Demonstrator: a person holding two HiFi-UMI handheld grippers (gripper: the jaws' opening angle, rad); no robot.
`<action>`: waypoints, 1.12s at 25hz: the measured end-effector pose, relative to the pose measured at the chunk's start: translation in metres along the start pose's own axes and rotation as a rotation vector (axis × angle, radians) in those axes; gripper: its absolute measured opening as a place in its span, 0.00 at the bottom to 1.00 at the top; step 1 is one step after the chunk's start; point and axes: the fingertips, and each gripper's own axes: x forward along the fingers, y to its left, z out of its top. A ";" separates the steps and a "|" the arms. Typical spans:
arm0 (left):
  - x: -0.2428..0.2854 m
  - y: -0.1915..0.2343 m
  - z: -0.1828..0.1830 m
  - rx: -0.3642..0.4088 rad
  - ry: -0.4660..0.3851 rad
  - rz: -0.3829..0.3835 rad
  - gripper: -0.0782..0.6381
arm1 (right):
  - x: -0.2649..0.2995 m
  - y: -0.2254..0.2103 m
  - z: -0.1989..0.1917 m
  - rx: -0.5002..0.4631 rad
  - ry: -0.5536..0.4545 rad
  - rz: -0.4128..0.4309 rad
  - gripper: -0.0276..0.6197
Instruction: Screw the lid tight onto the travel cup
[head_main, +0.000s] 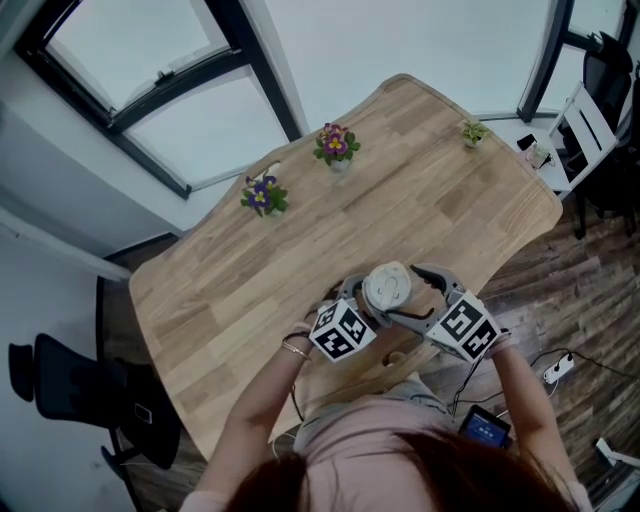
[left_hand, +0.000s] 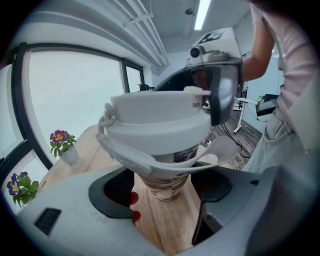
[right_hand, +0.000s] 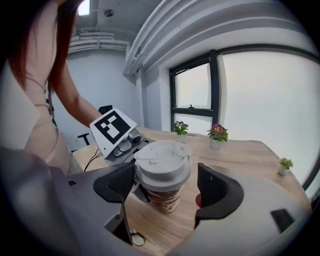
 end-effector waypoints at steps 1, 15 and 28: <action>0.000 0.000 0.000 0.002 0.001 -0.003 0.59 | 0.001 -0.001 0.001 -0.022 0.010 0.023 0.59; 0.002 0.007 0.001 -0.066 -0.013 0.067 0.59 | 0.004 -0.001 0.005 0.153 -0.139 -0.268 0.59; 0.004 0.005 0.003 -0.027 0.000 0.020 0.59 | 0.002 -0.006 0.010 0.015 -0.062 -0.070 0.59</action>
